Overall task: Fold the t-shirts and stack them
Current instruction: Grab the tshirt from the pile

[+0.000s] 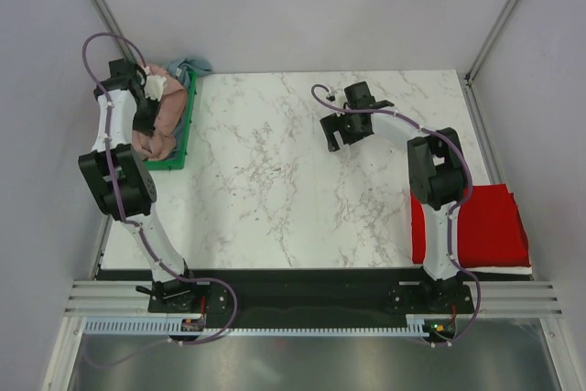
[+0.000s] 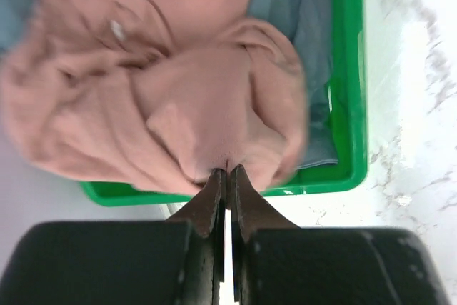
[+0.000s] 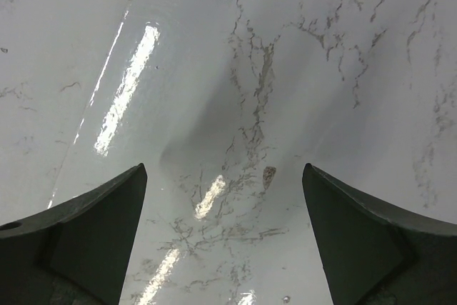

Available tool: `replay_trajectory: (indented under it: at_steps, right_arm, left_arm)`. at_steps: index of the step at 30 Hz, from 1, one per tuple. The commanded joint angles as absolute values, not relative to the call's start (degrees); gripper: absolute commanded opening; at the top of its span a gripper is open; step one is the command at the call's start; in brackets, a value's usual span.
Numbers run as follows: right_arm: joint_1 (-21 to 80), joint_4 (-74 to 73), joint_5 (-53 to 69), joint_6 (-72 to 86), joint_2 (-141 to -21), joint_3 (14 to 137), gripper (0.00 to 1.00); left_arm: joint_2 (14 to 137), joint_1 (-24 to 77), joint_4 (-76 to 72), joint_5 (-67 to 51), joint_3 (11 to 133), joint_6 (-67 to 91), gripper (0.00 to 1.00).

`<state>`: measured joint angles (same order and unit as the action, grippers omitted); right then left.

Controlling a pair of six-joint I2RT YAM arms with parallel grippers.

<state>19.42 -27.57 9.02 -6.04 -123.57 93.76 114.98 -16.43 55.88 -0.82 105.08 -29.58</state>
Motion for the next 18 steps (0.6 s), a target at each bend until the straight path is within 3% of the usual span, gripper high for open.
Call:
replay_trajectory:
  at_steps: [1,7,18]
  right_arm:
    - [20.6,-24.9,5.4,-11.0,-116.9,96.3,0.98]
    - [22.4,-20.9,-3.1,-14.9,-110.9,96.3,0.98]
    - [25.0,-24.6,-0.1,-15.4,-108.5,100.2,0.98]
  left_arm:
    - [106.9,-16.6,54.0,-6.0,115.0,-27.6,0.02]
    - [103.4,-16.5,53.0,-12.2,121.4,-27.0,0.02]
    - [102.2,-16.6,46.4,-15.3,126.2,-25.1,0.02]
